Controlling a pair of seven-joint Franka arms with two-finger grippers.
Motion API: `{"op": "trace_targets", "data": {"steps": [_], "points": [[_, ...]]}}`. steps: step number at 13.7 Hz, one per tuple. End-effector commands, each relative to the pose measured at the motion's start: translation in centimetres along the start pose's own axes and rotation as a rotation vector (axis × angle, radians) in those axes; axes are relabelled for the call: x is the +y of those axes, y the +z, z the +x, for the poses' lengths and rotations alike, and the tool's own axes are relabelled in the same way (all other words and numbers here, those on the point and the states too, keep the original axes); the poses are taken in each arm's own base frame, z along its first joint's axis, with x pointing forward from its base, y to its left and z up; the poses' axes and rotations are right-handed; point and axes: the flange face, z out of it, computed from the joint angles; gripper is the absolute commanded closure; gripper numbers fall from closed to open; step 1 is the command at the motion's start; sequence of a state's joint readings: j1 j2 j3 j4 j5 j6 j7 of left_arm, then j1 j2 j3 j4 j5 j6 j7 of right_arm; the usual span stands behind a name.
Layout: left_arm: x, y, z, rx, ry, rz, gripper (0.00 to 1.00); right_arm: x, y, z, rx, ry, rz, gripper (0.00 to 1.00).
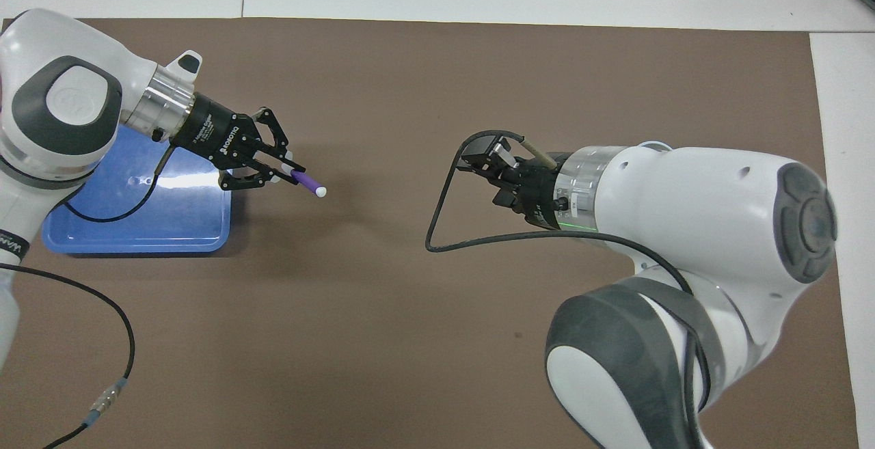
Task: Transfer and insert pens with both arms
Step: 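Lift the purple pen with the left gripper while the right gripper approaches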
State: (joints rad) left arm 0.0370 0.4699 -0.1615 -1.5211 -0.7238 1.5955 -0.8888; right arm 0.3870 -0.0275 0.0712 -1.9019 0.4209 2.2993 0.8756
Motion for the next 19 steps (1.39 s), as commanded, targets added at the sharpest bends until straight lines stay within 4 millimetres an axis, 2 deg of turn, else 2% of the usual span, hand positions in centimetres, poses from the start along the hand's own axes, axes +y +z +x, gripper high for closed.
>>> {"op": "trace_targets", "data": {"steps": [1,3,5,6,8,13,19], "points": [[0.8,2.3,-2.7,-0.013,-0.078,0.003,1.0,-0.5,1.6,-1.1,-0.02,0.012,0.01,0.36],[1.6,3.3,-5.3,-0.017,-0.152,-0.053,1.0,-1.2,3.0,-2.0,-0.007,0.004,0.035,0.38],[3.3,5.3,-9.9,0.01,-0.207,-0.062,1.0,-1.3,3.7,-2.0,-0.004,0.015,0.037,0.42],[3.8,5.8,-10.7,0.022,-0.227,-0.078,1.0,-1.3,4.0,-2.0,-0.007,0.015,0.033,0.44],[3.8,6.0,-10.8,0.024,-0.232,-0.078,1.0,-1.3,4.2,-2.0,-0.008,0.015,0.032,0.48],[3.6,5.5,-10.7,0.023,-0.233,-0.078,1.0,-1.3,4.1,-2.0,-0.008,0.012,0.032,0.5],[3.9,6.5,-11.8,0.027,-0.219,-0.069,1.0,-1.5,5.1,-1.8,-0.003,0.013,0.036,0.53]]}}
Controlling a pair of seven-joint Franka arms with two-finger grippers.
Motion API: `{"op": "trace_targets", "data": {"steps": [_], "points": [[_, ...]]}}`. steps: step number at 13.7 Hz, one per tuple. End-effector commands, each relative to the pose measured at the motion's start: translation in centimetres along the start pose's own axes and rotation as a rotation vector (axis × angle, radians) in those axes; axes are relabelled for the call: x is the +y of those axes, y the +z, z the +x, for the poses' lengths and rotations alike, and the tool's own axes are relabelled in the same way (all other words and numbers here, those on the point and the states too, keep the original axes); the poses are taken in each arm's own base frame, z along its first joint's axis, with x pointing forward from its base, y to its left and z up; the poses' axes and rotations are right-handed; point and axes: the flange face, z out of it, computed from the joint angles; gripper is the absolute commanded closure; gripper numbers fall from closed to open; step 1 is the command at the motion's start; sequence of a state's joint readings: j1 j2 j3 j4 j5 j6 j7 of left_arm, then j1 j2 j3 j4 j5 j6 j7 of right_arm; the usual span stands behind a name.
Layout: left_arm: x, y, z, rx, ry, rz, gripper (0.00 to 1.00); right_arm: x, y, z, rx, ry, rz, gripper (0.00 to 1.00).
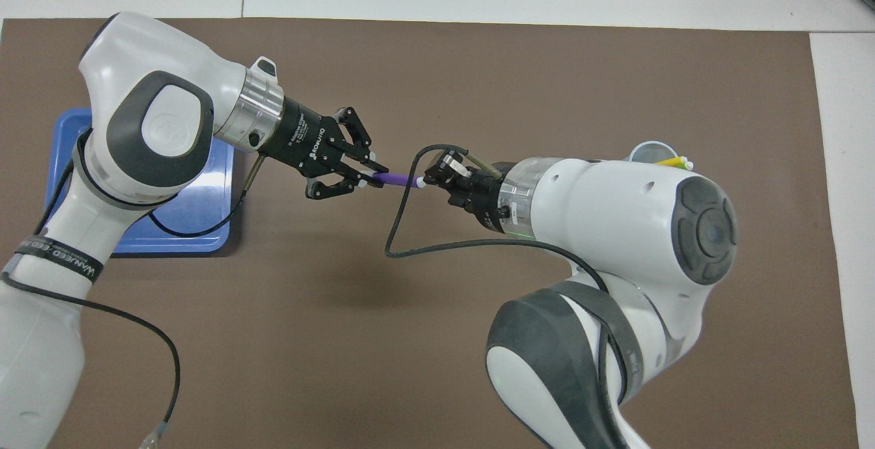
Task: Transfer and insert pens with both arms
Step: 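Grasp the purple pen tip with the right gripper, then open the left gripper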
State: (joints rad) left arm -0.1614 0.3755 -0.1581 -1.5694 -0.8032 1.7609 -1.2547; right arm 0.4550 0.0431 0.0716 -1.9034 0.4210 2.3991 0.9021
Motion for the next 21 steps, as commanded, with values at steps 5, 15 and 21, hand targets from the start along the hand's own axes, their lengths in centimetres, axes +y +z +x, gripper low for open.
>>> {"op": "trace_targets", "data": {"steps": [5,15,21], "points": [[-0.8,0.1,-1.0,-0.001,-0.003,-0.01,1.0,-1.6,2.0,-0.6,-0.01,0.027,0.056,0.58],[-1.2,-0.2,-1.4,0.003,0.0,-0.015,1.0,-1.6,2.2,-0.9,-0.018,0.019,0.049,1.0],[-1.4,-0.5,-1.7,0.016,0.028,-0.015,0.09,-1.1,1.7,-0.5,-0.034,-0.046,0.008,1.0]]}}
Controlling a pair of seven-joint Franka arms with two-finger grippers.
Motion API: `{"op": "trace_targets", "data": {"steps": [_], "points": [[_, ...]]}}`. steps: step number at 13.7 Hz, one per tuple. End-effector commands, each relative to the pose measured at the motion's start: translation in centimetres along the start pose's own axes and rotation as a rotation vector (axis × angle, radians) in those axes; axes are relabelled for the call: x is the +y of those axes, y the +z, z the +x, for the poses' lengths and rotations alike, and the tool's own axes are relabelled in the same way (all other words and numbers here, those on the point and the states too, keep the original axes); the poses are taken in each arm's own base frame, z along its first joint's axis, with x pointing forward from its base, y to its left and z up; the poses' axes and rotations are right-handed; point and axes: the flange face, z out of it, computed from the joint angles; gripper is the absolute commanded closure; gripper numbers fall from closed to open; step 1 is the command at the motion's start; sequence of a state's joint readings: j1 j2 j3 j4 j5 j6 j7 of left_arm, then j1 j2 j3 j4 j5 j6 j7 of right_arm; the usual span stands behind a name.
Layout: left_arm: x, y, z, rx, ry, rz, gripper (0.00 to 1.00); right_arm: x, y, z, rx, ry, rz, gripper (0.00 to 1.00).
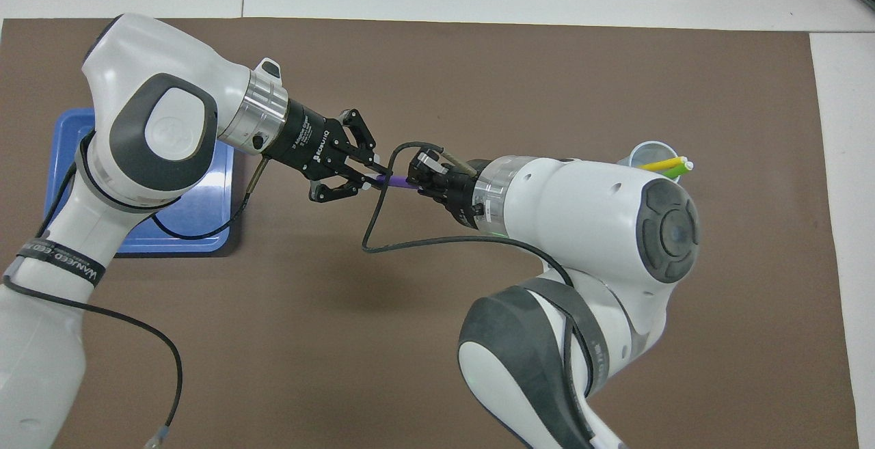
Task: Transfer and insert pens with both arms
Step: 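Grasp the purple pen tip with the right gripper, then open the left gripper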
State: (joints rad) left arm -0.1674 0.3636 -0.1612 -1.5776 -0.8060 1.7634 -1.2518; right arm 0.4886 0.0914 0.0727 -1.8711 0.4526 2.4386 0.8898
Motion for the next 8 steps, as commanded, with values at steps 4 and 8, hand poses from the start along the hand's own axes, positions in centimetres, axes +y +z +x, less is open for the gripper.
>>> {"op": "trace_targets", "data": {"steps": [4,8], "points": [[-1.3,-1.0,-1.7,0.028,0.032,-0.02,0.0,0.6,-0.4,0.7,-0.018,-0.053,-0.04,1.0],[-1.6,-1.6,-1.8,0.058,0.127,-0.013,0.0,3.6,-3.6,2.8,-0.032,-0.25,-0.224,1.0]]}}
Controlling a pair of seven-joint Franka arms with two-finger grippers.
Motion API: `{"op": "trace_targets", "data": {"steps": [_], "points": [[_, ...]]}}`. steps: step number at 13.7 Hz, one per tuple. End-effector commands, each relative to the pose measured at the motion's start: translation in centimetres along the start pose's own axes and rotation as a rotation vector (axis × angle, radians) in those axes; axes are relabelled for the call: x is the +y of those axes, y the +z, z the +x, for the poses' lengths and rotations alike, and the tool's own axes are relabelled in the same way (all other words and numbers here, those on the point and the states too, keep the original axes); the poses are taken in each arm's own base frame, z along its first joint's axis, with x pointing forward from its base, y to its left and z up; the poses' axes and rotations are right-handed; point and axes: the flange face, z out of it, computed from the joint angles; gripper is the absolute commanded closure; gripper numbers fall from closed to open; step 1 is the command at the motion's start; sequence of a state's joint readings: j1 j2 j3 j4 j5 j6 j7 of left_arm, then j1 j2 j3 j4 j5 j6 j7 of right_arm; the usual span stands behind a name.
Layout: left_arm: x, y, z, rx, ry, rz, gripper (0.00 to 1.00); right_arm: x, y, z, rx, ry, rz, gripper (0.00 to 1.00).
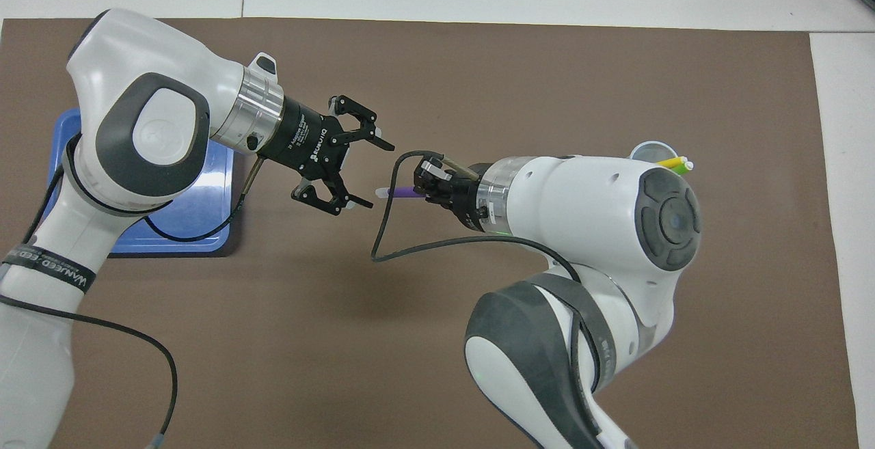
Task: Transfer and insert pens with both arms
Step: 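Carry the purple pen to the cup with the right gripper while the left gripper returns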
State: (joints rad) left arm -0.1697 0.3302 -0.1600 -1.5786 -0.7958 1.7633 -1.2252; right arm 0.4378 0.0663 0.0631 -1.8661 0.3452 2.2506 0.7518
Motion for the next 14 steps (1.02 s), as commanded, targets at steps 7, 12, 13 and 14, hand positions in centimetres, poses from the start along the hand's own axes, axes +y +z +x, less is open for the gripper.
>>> {"op": "trace_targets", "data": {"steps": [7,12,13,14], "points": [[-4.5,-6.0,8.4,0.277,0.501,0.135,0.0,10.9,-8.2,6.7,-0.024,-0.397,-0.299,1.0],[-4.9,-8.9,10.5,0.532,0.85,0.411,0.0,16.2,-11.1,10.4,-0.036,-0.6,-0.402,1.0],[-4.7,-9.8,10.5,0.589,0.928,0.476,0.0,16.9,-11.5,10.9,-0.037,-0.619,-0.403,1.0],[-4.5,-11.0,9.8,0.642,0.994,0.514,0.0,17.5,-11.9,11.4,-0.03,-0.634,-0.402,1.0]]}}
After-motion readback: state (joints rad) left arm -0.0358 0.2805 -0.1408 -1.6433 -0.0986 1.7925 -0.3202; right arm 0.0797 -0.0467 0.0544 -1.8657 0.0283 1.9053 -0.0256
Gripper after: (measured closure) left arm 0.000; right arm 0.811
